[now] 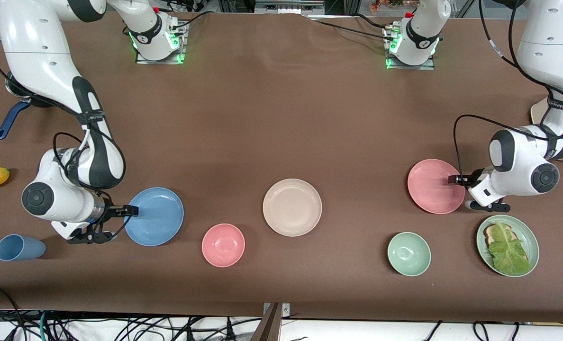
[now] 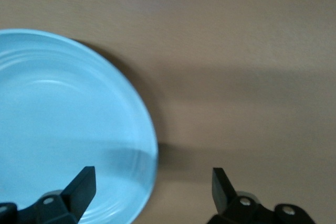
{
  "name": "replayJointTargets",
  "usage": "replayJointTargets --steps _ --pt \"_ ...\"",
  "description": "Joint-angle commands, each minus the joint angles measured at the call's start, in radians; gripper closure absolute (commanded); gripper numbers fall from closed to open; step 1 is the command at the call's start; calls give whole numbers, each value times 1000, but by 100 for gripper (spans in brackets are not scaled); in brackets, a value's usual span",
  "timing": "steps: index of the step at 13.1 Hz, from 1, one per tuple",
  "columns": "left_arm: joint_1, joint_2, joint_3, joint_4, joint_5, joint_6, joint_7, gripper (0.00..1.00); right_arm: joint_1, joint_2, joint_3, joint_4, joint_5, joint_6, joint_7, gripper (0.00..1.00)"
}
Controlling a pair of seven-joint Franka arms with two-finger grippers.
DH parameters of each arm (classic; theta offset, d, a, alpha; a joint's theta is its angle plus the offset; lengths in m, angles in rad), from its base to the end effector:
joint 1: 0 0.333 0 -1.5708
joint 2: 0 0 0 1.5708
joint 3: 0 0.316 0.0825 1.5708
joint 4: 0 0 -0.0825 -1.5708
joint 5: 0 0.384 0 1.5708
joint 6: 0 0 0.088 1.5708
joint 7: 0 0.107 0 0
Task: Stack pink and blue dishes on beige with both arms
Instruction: 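Grasp the blue plate with the right gripper while the left gripper grasps the pink plate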
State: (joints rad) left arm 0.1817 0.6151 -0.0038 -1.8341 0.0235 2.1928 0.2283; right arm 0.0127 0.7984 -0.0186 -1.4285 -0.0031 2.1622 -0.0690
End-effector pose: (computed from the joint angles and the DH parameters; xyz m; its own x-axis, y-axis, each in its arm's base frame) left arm 0.6065 0.1100 0.1748 0.9657 -0.0697 -0.2500 -0.0603 -0.9972 0.0449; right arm 0.7194 -0.0019 0.2132 0.9954 0.0695 -0.0655 0.0704 -0.9975 0.0113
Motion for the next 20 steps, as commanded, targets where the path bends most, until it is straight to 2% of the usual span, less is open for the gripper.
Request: replayJointTargets --steps 1,8,9,12,15,18,20 --pt "4 0 -5 4 16 2 38 100 -20 16 11 8 0 11 -15 8" --pt "4 -12 -8 46 -2 -42 57 100 -14 22 12 2 2 10 -14 25" --pt "5 -18 -12 64 -20 -74 51 100 -14 22 12 0 2 10 -14 29" --pt "-7 -21 -15 203 -83 -261 20 100 -14 22 14 -6 2 8 -12 36" --pt "-7 -29 -65 291 -83 -401 -61 100 -14 22 14 -7 3 8 -11 42" --pt "-7 -52 -137 297 -102 -427 -163 100 -14 22 14 -10 3 8 -11 50" --pt "-8 -52 -214 299 -105 -427 -280 100 -11 22 16 -10 3 7 -11 53"
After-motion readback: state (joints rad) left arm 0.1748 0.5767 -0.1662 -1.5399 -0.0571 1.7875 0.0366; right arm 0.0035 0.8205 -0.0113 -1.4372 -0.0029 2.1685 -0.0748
